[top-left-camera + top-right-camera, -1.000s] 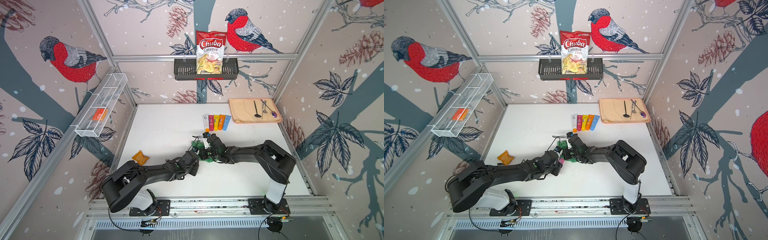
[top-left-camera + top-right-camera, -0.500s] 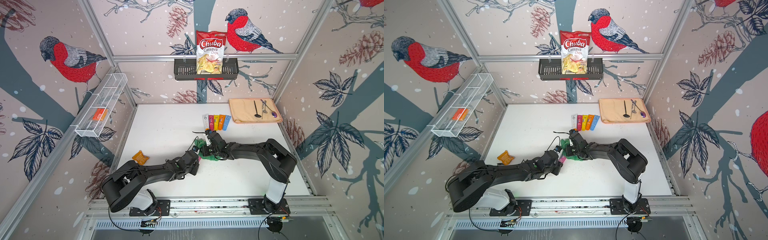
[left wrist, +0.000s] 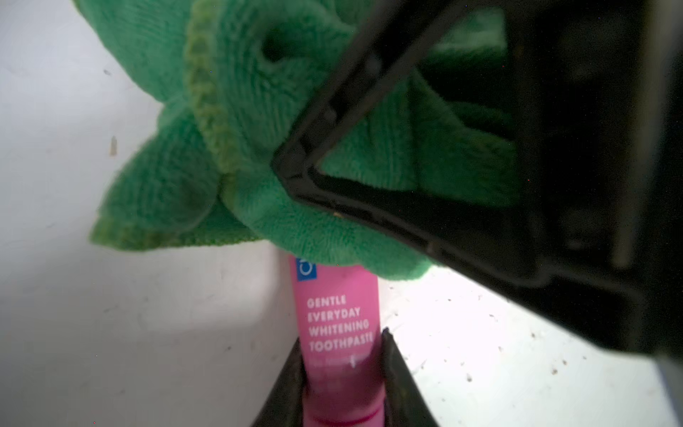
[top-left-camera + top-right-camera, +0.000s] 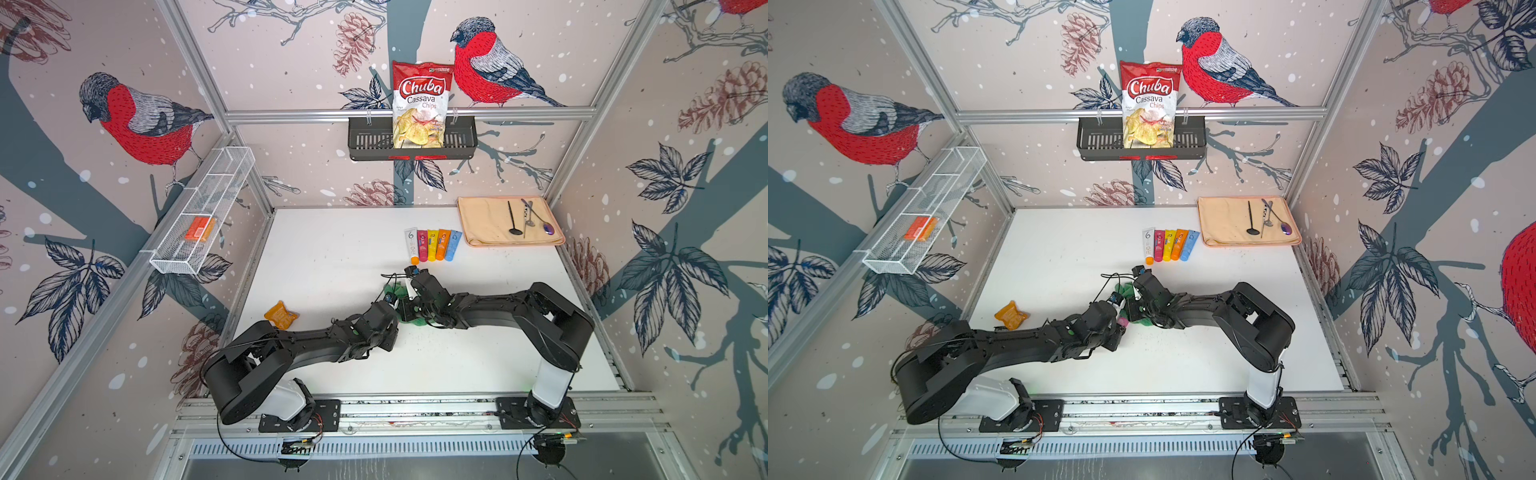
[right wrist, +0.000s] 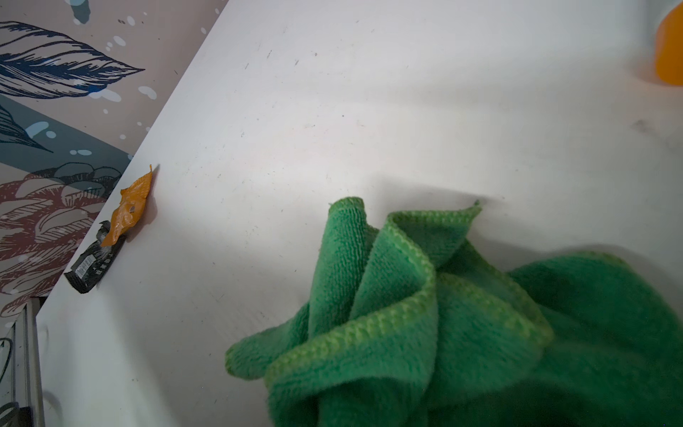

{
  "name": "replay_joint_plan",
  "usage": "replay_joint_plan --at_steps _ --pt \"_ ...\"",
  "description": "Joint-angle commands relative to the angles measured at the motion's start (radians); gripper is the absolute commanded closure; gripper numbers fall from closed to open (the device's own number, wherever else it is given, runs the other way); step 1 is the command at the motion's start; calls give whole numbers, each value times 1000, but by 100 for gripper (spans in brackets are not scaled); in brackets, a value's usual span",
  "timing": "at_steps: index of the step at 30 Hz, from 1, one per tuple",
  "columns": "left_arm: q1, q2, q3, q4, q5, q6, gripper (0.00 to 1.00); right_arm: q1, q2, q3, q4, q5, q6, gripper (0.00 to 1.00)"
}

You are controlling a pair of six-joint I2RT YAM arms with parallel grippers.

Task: Wipe the surface of the toothpaste tube
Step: Wipe the dirt from the toothpaste tube.

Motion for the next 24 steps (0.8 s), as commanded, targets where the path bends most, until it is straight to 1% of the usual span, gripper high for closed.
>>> replay_joint_plan --at_steps 1,4,7,10,11,14,19,22,24 --pt "1 -10 -8 1 0 18 92 -34 10 -7 -274 104 -10 97" --pt "2 -6 -7 1 6 20 93 -103 -15 -10 -321 163 -38 97" --pt "2 1 -2 1 6 21 93 -178 -41 -4 -340 172 -75 97" --pt "1 2 -3 1 9 22 93 -212 -47 25 -358 172 -106 98" --pt "1 2 -4 1 8 22 93 -211 -49 34 -356 156 -114 97" --pt "1 3 -4 3 9 22 93 -189 -69 32 -297 31 -114 97" --pt "1 5 -2 5 12 23 93 -104 -95 10 -181 -143 -81 96" --pt "1 6 -2 6 18 26 93 -58 -72 13 -112 -231 -50 96" --pt "1 5 -2 5 17 26 93 -33 -45 25 -90 -259 -36 96"
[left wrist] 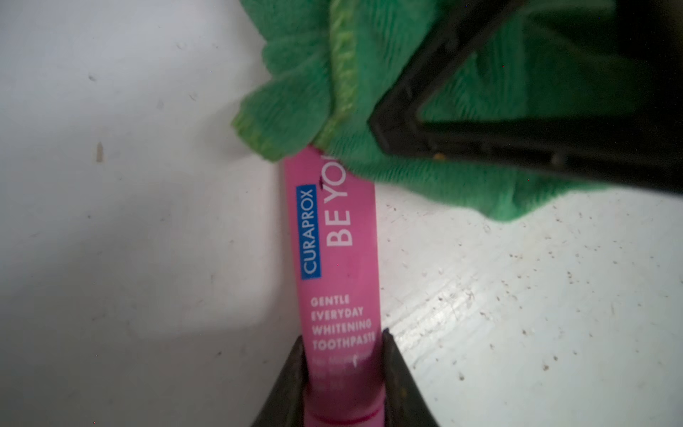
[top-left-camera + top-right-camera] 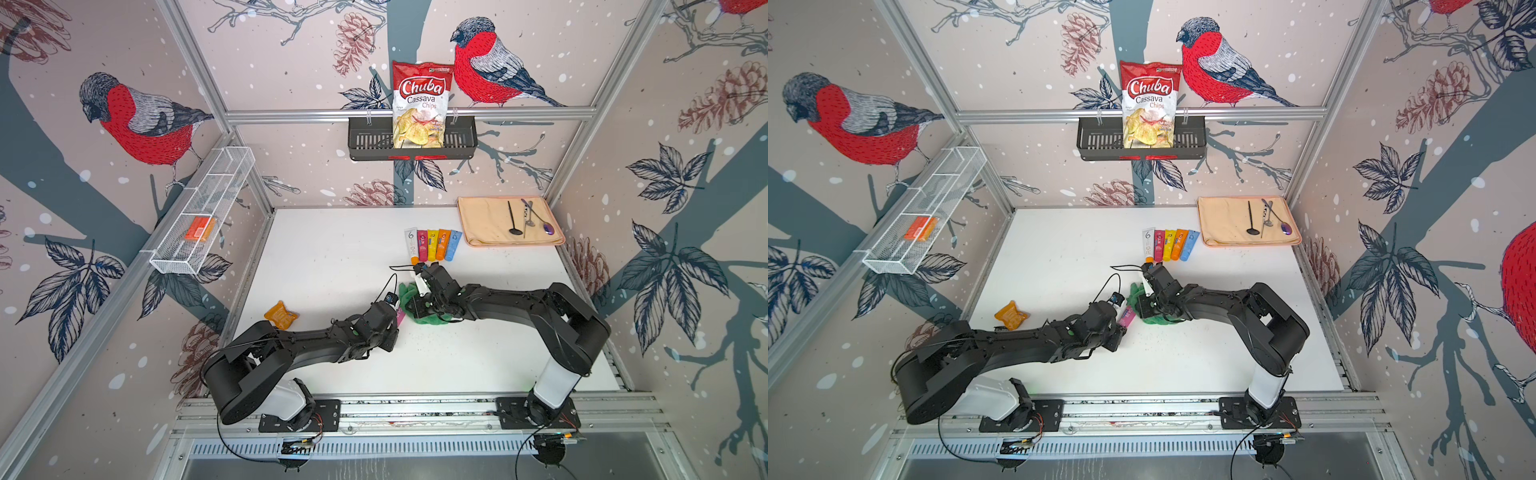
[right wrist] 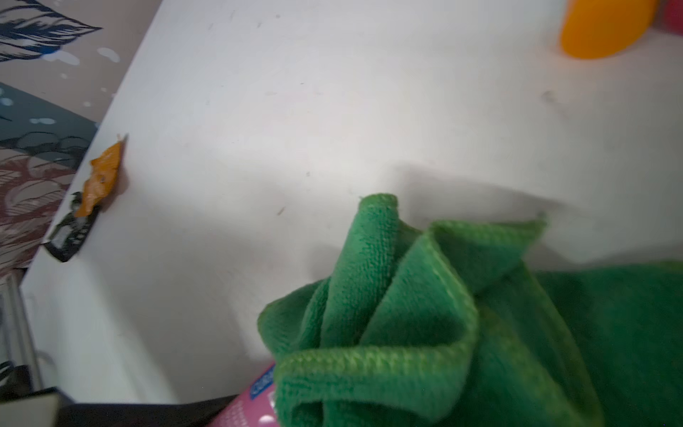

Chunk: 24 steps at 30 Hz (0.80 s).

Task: Wipe the surface of the toothpaste tube
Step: Wipe the dirt from the toothpaste tube.

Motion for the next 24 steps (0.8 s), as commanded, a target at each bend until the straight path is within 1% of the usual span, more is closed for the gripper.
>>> replay_joint_plan --at_steps 1,5,8,10,13,14,16,21,24 --pt "1 1 2 -9 4 11 93 37 38 15 80 -144 40 95" --pt "2 -4 -2 -4 6 13 93 45 88 9 111 -159 57 95" --pt "1 -4 -3 -4 11 13 93 43 119 21 77 -109 50 95" --pt "1 -6 -2 -4 12 16 93 33 147 51 6 -30 35 95" --pt "1 -14 -8 -2 14 16 93 6 177 108 -136 186 19 94" --pt "1 -17 -10 0 15 16 93 -13 178 114 -153 218 18 94" --pt "0 -18 -11 3 15 15 93 -57 162 112 -159 234 15 94" --pt "0 -14 -9 2 17 17 93 -125 120 138 -232 311 -20 94" --pt "1 -10 -6 0 17 17 93 -157 74 107 -231 300 -34 94"
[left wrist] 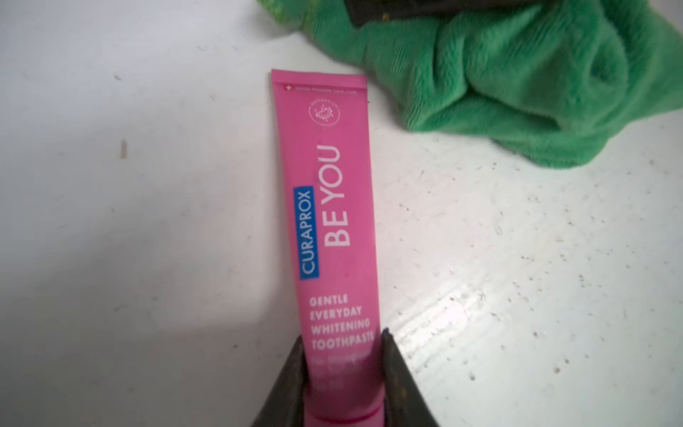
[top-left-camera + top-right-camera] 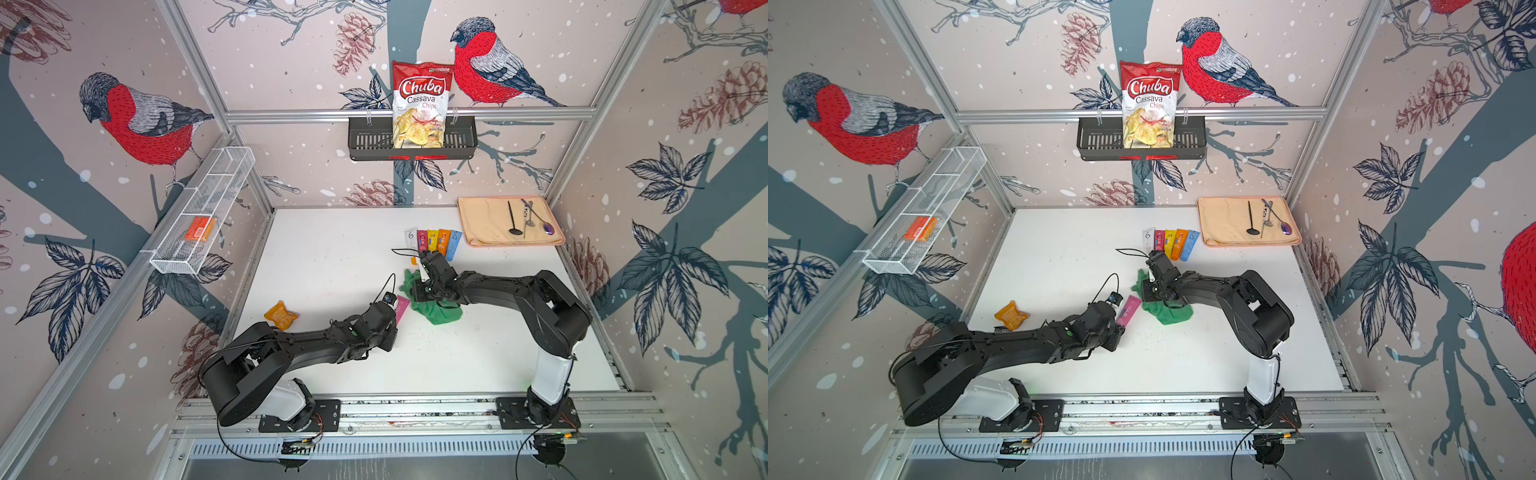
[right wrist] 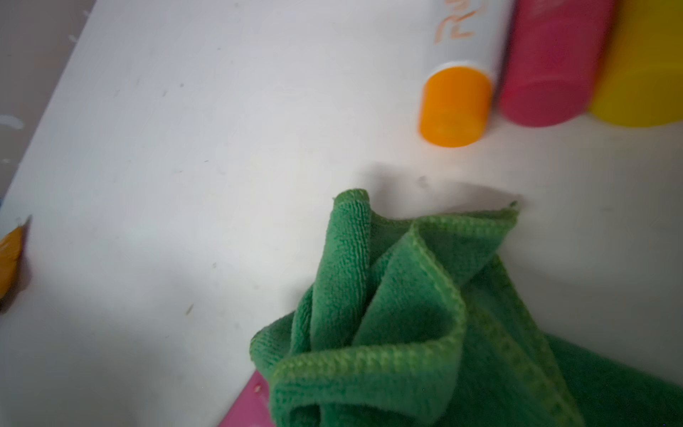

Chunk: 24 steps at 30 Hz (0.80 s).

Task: Wipe the surface of the toothpaste tube
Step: Wipe the dirt from the toothpaste tube, then adjust the toothpaste at the center of the board.

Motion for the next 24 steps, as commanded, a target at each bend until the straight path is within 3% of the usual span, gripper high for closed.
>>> replay_joint_plan --at_steps 1,3,8,12,14,17,21,24 --pt "0 1 2 2 31 19 93 -26 -49 -40 -120 113 -34 94" --pt "-1 0 2 1 31 18 87 -36 -100 -91 -110 109 -34 94" --pt "-1 -44 -1 -8 39 14 50 -77 -274 -264 -65 80 -28 93" --pt "12 -153 -14 8 60 -70 34 -124 -395 -380 -28 28 -29 92" --pt "47 -191 -10 28 131 -126 26 -137 -424 -407 -21 7 -34 92" --pt "115 -198 48 -26 200 -188 24 -142 -434 -416 -18 -13 -40 92" --pt "183 -125 141 -116 292 -174 34 -131 -437 -413 -6 -42 -39 91" --pt "214 -43 189 -141 371 -156 36 -115 -442 -392 -23 -56 -50 89"
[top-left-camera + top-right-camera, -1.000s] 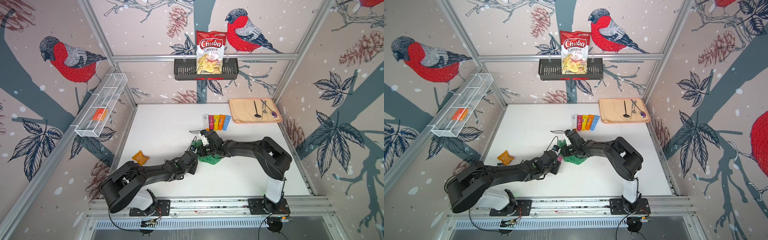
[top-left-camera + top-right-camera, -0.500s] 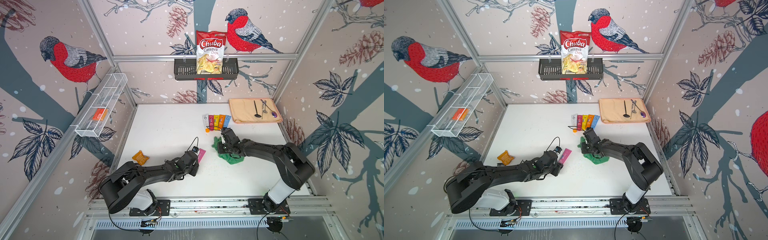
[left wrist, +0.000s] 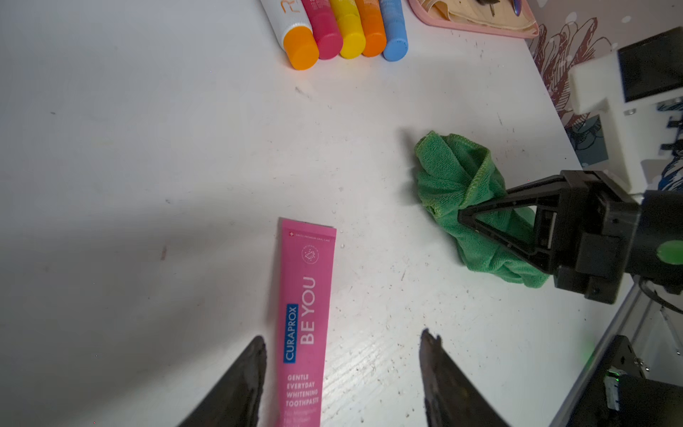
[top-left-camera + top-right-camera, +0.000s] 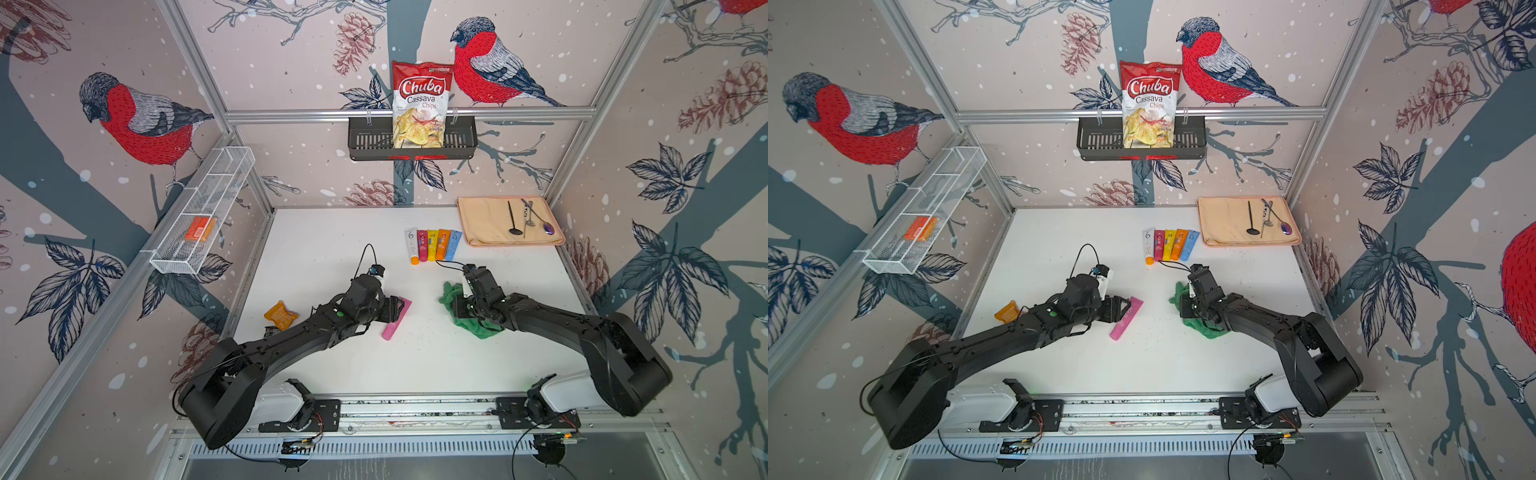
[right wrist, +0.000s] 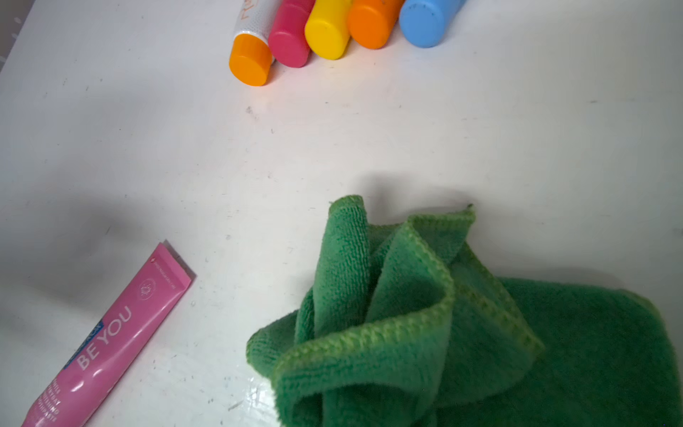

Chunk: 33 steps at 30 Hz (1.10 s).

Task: Wipe the surface of the toothpaste tube
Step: Adjust the toothpaste at the center of the board.

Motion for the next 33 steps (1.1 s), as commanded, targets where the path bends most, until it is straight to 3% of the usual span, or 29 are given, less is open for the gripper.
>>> replay_joint_plan --at_steps 1,12,22,29,33 --pt "22 74 52 -89 109 14 37 16 -18 23 -9 -37 -25 89" --pt "34 251 187 -222 90 66 44 11 -164 -2 -71 -51 -53 88" --pt "31 270 145 -278 49 75 49 7 -149 -14 -50 -65 -57 88" --pt "-9 287 132 -284 20 60 65 7 -148 -18 -48 -68 -58 87" --pt "-40 316 134 -284 -5 52 82 7 -156 -21 -48 -68 -56 87"
